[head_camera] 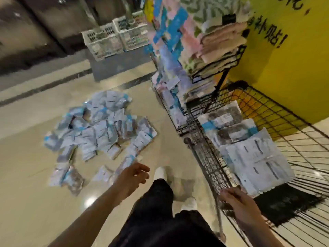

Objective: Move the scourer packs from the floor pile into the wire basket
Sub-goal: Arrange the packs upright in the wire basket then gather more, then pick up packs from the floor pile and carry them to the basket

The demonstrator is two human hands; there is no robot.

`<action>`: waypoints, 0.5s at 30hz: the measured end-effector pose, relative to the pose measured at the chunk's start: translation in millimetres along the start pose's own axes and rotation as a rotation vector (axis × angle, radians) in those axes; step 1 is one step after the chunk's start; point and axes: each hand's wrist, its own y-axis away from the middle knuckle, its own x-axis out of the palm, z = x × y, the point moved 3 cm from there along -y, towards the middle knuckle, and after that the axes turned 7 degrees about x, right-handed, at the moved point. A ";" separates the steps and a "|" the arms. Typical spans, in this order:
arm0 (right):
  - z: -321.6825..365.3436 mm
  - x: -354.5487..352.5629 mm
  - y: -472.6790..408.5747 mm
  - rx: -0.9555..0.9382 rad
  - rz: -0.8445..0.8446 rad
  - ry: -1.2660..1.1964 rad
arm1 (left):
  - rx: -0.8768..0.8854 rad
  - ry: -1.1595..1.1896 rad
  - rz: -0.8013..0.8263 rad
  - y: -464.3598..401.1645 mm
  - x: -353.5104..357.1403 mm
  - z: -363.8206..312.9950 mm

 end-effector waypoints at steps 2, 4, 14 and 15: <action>8.3 17.8 2.8 -0.022 0.039 0.096 | -0.043 0.080 -0.058 26.3 -17.4 32.1; 15.5 38.8 6.9 -0.050 0.063 0.175 | -0.089 0.072 -0.111 51.1 -37.6 71.5; 53.5 251.6 64.2 -0.210 0.312 0.411 | -0.293 0.203 -0.378 169.7 -148.3 236.9; 54.4 279.3 73.5 -0.219 0.340 0.441 | -0.307 0.224 -0.402 183.9 -160.5 253.3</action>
